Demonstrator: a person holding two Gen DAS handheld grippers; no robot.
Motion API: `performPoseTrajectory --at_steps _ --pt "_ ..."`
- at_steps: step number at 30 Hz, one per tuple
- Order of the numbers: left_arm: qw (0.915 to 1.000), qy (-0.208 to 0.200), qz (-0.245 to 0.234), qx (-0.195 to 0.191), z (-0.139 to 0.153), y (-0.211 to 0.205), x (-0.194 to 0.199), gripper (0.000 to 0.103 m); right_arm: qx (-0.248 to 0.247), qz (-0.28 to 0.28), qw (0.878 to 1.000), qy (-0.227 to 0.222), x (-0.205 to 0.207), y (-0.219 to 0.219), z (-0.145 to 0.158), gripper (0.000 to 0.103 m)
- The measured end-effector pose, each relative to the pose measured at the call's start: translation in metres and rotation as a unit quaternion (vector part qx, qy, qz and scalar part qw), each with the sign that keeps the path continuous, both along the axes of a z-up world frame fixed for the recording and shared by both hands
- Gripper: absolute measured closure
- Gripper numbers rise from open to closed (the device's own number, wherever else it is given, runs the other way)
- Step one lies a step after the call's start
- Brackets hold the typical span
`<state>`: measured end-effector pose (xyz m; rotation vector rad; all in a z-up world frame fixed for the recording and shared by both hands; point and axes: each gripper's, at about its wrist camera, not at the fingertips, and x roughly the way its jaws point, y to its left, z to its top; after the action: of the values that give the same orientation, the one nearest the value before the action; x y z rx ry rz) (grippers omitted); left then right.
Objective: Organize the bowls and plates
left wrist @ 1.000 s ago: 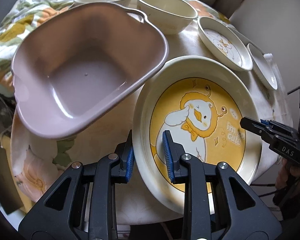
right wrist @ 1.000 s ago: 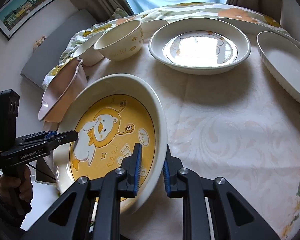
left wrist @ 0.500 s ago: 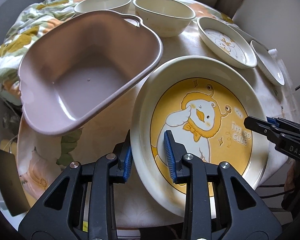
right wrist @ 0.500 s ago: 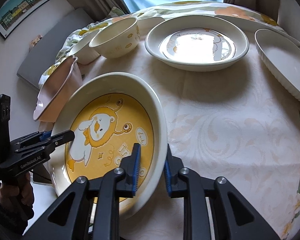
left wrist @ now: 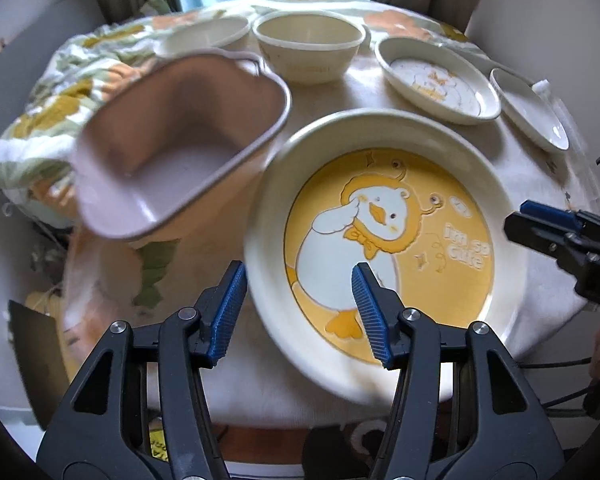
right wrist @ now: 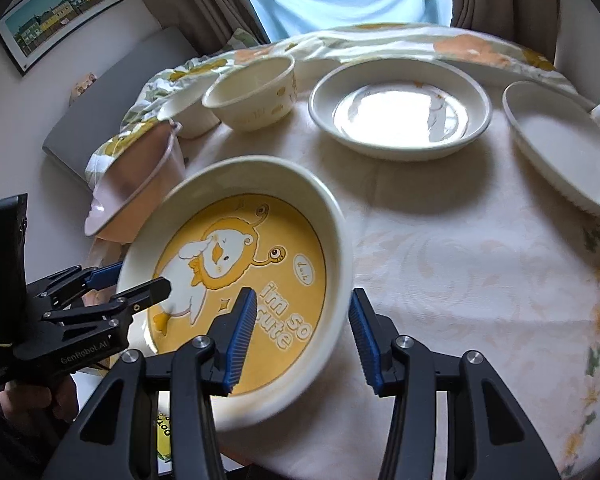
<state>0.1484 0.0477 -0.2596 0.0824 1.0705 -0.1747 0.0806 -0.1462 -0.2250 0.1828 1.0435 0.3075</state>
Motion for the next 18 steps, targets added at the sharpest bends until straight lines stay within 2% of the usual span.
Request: performPoseTrajectory --at_steps 2,5,6,7,8,9,11,13,16,18 --pt "0.9998 -0.02 -0.003 0.005 0.022 -0.006 -0.011 0.052 0.002 -0.002 1.0 -0.015 -0.009 -0.008 0.017 0.06" --pt "0.998 -0.062 -0.012 -0.001 0.072 -0.025 -0.03 0.051 0.002 -0.013 0.999 -0.052 -0.027 -0.023 0.051 0.059" --pt "0.9972 -0.074 -0.014 -0.006 0.086 -0.031 -0.036 0.049 0.0 -0.017 0.998 -0.065 -0.034 -0.029 0.063 0.048" --pt "0.9961 -0.086 -0.016 -0.011 0.101 -0.037 -0.041 0.034 -0.001 -0.021 0.997 -0.078 -0.043 -0.037 0.077 0.036" --pt "0.9941 -0.105 -0.019 -0.018 0.12 -0.049 -0.048 0.006 0.0 -0.025 0.996 -0.085 -0.049 -0.041 0.086 0.007" --pt "0.9914 -0.127 -0.022 -0.024 0.134 -0.058 -0.054 0.001 0.002 -0.032 0.995 -0.095 -0.056 -0.049 0.096 0.0" --pt "0.9847 -0.163 -0.042 -0.043 0.157 -0.078 -0.062 0.0 0.0 -0.046 0.992 -0.117 -0.07 -0.067 0.118 0.0" --pt "0.9819 -0.171 -0.066 -0.047 0.171 -0.099 -0.06 0.0 -0.019 -0.061 0.989 -0.131 -0.083 -0.085 0.134 0.0" --pt "0.9768 -0.171 -0.112 -0.065 0.186 -0.133 -0.046 0.0 -0.022 -0.086 0.988 -0.126 -0.09 -0.117 0.149 0.0" --pt "0.9732 -0.153 -0.151 -0.081 0.195 -0.158 -0.025 0.0 -0.014 -0.099 0.988 -0.119 -0.088 -0.135 0.153 0.0"
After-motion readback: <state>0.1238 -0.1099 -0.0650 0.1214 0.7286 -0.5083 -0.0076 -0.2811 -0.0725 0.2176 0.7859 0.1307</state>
